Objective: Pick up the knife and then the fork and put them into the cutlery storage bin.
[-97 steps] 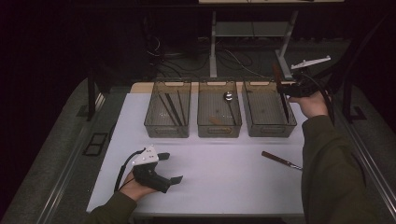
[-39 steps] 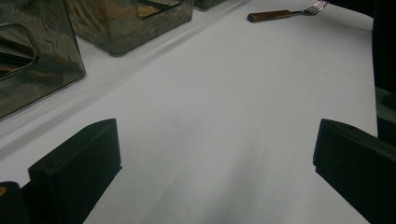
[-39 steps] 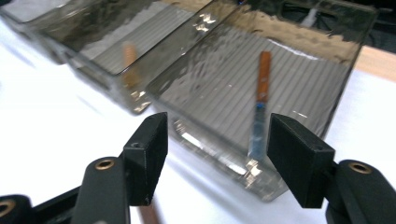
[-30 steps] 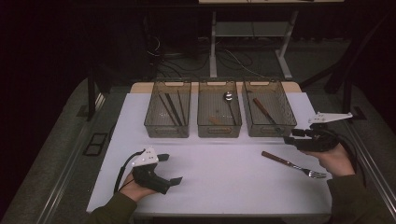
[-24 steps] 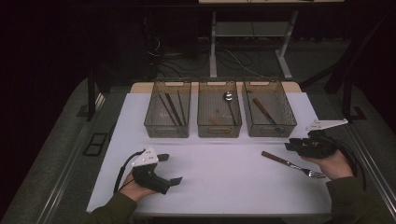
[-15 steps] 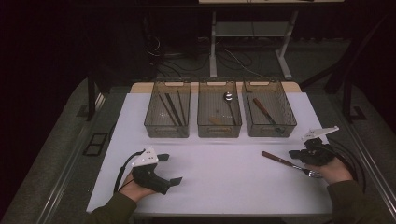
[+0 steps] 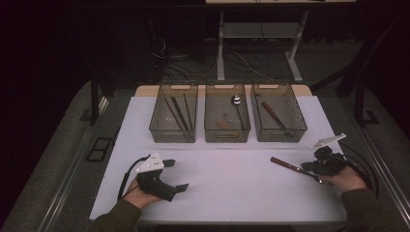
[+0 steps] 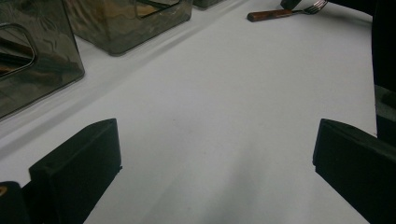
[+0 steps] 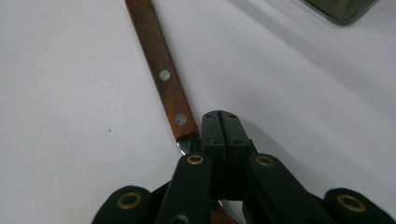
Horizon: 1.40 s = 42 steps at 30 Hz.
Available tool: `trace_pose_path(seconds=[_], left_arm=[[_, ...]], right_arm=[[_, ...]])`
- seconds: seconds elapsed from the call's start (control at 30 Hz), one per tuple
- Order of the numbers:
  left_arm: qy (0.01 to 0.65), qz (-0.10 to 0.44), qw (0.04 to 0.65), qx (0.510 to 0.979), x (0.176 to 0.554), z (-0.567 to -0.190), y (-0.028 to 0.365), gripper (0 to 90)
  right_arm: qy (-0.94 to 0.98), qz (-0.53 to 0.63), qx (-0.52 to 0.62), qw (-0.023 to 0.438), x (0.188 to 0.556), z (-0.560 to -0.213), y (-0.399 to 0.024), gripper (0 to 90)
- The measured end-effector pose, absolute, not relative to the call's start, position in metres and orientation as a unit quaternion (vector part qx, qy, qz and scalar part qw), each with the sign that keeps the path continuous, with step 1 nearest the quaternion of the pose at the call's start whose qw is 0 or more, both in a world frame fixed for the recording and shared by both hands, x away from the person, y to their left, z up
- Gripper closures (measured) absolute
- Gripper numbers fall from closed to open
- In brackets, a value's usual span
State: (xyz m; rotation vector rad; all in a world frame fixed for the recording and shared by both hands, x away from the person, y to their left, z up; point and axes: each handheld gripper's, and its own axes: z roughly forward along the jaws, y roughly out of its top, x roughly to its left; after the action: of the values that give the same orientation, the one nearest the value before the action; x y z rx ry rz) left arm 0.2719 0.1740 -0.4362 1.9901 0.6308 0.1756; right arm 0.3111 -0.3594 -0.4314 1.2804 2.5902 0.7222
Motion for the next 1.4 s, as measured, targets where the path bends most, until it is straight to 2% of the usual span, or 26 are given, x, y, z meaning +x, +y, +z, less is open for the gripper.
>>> trace_pose_path(seconds=[0.3, 0.43, 0.53, 0.63, 0.77, 0.93, 1.13, 1.4], left_arm=[[0.261, 0.073, 0.499, 0.823, 0.272, -0.436, 0.174, 0.1], [0.261, 0.072, 0.498, 0.823, 0.272, -0.437, 0.174, 0.1], [0.261, 0.072, 0.497, 0.824, 0.272, -0.436, 0.174, 0.1], [0.262, 0.072, 0.498, 0.824, 0.272, -0.437, 0.174, 0.1], [0.261, 0.072, 0.498, 0.824, 0.272, -0.437, 0.174, 0.1], [0.261, 0.072, 0.499, 0.823, 0.272, -0.437, 0.174, 0.1], [0.261, 0.072, 0.497, 0.824, 0.272, -0.436, 0.173, 0.1], [0.262, 0.071, 0.497, 0.824, 0.272, -0.437, 0.173, 0.1]], right_arm=[[0.865, 0.249, 0.427, 0.090, 0.307, -0.429, -0.365, 89.3], [0.871, 0.276, 0.396, 0.092, 0.306, -0.417, -0.360, 73.9], [0.879, 0.276, 0.379, 0.086, 0.309, -0.416, -0.353, 66.1], [0.890, 0.264, 0.362, 0.079, 0.312, -0.421, -0.349, 63.6], [0.900, 0.248, 0.350, 0.074, 0.314, -0.429, -0.345, 64.4], [0.907, 0.242, 0.338, 0.068, 0.314, -0.433, -0.344, 71.2], [0.917, 0.228, 0.321, 0.070, 0.315, -0.432, -0.341, 73.9], [0.946, 0.142, 0.286, 0.051, 0.329, -0.424, -0.320, 75.9]])
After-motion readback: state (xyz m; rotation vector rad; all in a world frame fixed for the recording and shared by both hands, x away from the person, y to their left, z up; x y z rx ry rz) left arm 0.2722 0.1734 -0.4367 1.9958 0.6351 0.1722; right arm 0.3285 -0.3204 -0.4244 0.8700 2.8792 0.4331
